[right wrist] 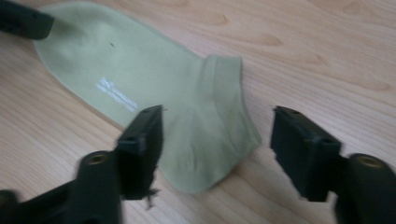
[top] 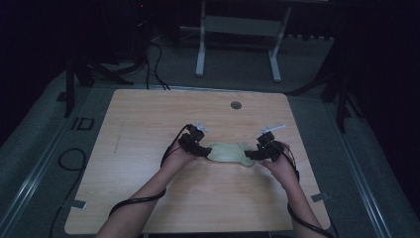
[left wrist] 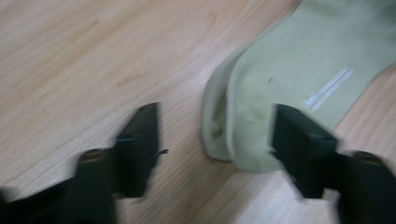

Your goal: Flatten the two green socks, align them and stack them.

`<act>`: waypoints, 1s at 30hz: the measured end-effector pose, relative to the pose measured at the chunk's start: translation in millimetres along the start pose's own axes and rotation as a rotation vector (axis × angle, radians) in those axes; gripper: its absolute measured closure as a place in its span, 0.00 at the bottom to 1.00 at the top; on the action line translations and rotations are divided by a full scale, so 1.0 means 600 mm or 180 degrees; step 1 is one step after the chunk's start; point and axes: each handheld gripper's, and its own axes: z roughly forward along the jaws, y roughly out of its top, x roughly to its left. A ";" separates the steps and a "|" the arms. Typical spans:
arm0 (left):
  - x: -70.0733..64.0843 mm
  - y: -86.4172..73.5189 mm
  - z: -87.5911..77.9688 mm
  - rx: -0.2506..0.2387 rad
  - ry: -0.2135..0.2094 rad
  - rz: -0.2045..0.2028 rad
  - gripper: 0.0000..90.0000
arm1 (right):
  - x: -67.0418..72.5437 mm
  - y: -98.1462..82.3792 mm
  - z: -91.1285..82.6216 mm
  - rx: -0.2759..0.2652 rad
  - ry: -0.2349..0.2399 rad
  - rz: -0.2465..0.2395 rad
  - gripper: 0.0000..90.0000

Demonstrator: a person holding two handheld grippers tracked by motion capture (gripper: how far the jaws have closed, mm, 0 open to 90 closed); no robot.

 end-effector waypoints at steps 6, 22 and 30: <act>-0.018 -0.004 -0.020 -0.0131 -0.0026 0.0105 0.07 | -0.002 -0.008 -0.001 -0.0126 0.0194 0.0061 0.21; -0.016 -0.089 -0.059 -0.0488 -0.0102 0.0155 0.03 | 0.008 -0.053 -0.001 -0.0455 0.0268 -0.0285 0.16; 0.005 -0.143 -0.084 -0.0497 -0.0077 -0.0001 0.03 | -0.008 -0.088 -0.014 -0.0395 0.0210 -0.0257 0.16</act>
